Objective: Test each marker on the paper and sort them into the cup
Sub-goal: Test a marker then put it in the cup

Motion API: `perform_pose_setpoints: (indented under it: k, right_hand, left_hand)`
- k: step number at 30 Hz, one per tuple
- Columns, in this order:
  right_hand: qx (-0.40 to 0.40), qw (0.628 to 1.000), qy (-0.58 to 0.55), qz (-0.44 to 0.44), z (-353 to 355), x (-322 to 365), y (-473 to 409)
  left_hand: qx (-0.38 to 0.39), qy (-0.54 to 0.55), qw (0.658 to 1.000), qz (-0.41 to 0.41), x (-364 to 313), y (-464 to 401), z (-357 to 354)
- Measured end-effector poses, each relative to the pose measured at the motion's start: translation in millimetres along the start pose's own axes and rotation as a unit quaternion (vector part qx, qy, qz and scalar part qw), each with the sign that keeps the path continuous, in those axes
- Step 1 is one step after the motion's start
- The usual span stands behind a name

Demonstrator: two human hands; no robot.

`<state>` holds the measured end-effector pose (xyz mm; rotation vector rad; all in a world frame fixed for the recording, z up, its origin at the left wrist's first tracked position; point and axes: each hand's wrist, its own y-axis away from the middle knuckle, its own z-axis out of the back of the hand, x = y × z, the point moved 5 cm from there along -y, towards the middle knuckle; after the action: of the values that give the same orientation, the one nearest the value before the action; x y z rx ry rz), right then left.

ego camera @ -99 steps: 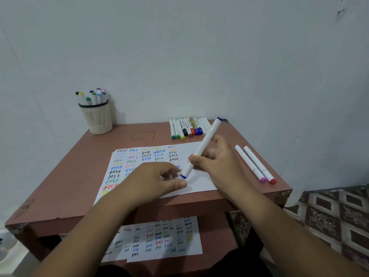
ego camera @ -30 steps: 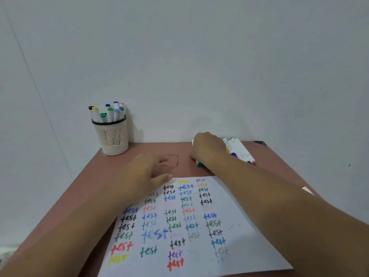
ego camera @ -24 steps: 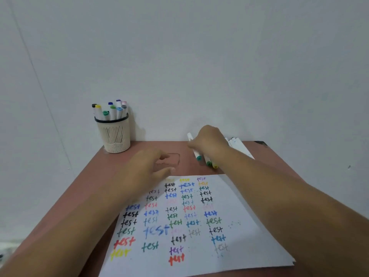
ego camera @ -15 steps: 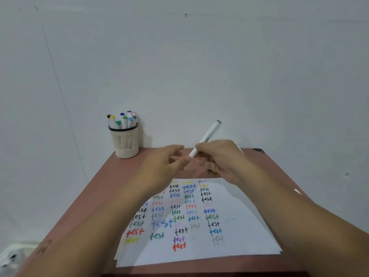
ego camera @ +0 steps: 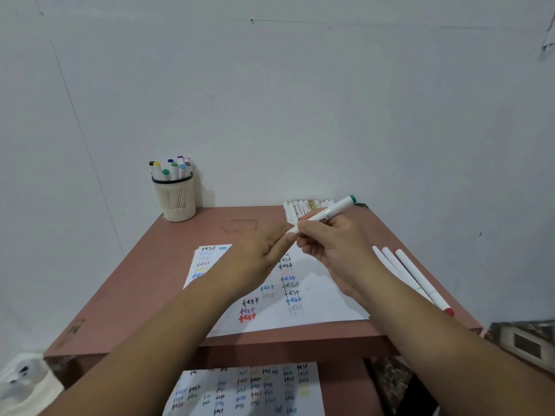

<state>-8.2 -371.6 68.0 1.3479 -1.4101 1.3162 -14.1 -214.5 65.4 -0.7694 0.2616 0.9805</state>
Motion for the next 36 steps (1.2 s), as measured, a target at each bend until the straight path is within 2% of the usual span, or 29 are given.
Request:
perform_pose_setpoints:
  k: [5,9,13,15,17,19,24,36]
  right_hand:
    - [-0.012,0.999,0.039,0.023,4.0,6.8,-3.5]
    - [-0.111,0.993,0.02,0.024,23.3,7.4,-31.8]
    - [-0.123,0.984,0.128,0.021,33.8,-8.3,-56.2]
    - [-0.108,0.976,0.19,0.01,31.4,-17.7,-63.0]
    - [-0.093,0.975,0.203,-0.009,30.2,-31.9,-72.2]
    - [-0.08,0.977,0.194,-0.026,30.3,-47.4,-79.3]
    - [-0.088,0.972,0.217,-0.016,31.6,-61.4,-90.8]
    - [-0.081,0.969,0.232,-0.007,34.8,-65.7,-93.5]
  left_hand:
    - [-0.003,0.067,0.997,0.032,-0.1,2.8,0.8]
    - [-0.009,0.108,0.988,0.108,21.2,-3.8,0.3]
    - [0.021,0.024,0.989,0.147,48.5,-19.3,-5.1]
    - [0.047,-0.028,0.987,0.151,58.1,-25.0,-11.3]
    - [0.061,-0.043,0.985,0.158,67.1,-26.3,-19.2]
    - [0.055,-0.038,0.986,0.155,74.9,-25.2,-26.0]
    - [-0.018,0.021,0.984,0.178,84.8,-25.2,-22.3]
    - [-0.002,0.019,0.993,0.116,87.9,-25.7,-27.1]
